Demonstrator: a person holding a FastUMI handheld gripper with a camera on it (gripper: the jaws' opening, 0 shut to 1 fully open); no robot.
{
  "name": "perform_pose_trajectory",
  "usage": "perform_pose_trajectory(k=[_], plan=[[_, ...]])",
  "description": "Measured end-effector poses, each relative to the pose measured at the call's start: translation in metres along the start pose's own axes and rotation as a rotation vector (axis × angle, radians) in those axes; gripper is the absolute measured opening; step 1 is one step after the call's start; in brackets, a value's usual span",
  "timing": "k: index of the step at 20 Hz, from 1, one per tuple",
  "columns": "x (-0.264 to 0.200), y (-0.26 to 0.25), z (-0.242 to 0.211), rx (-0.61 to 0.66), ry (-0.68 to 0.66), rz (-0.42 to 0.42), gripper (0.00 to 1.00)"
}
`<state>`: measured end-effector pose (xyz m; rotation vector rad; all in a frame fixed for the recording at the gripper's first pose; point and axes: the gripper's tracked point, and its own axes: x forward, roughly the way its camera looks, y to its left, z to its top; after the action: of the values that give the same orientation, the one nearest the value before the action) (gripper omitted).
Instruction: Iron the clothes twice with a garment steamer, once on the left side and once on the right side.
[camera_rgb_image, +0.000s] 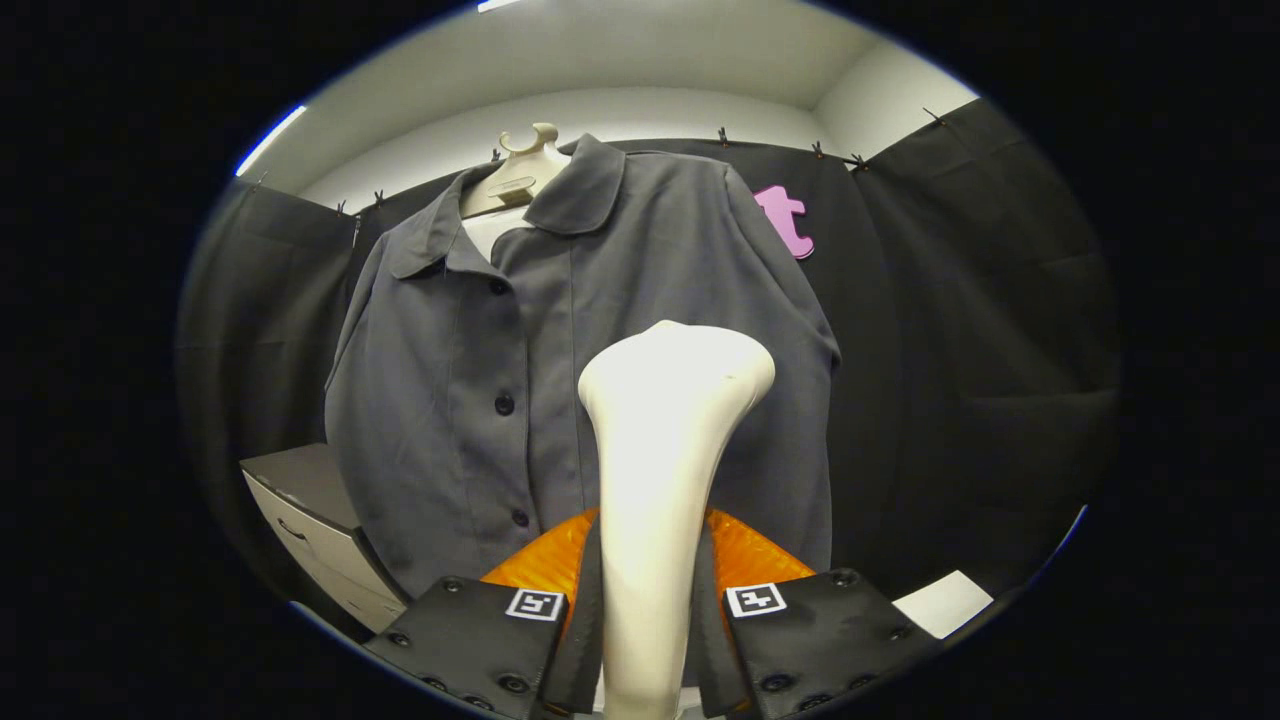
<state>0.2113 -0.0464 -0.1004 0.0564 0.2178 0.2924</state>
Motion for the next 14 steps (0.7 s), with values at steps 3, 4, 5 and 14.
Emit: perform_pose_trajectory(k=[3,4,5,14], plan=[[-0.003,-0.001,-0.016,0.012,0.023,-0.006,0.45],[-0.004,-0.002,-0.021,0.016,0.025,-0.011,0.45],[-0.004,-0.003,-0.027,0.016,0.034,-0.016,0.45],[-0.017,-0.002,-0.073,0.019,0.109,-0.017,0.45]])
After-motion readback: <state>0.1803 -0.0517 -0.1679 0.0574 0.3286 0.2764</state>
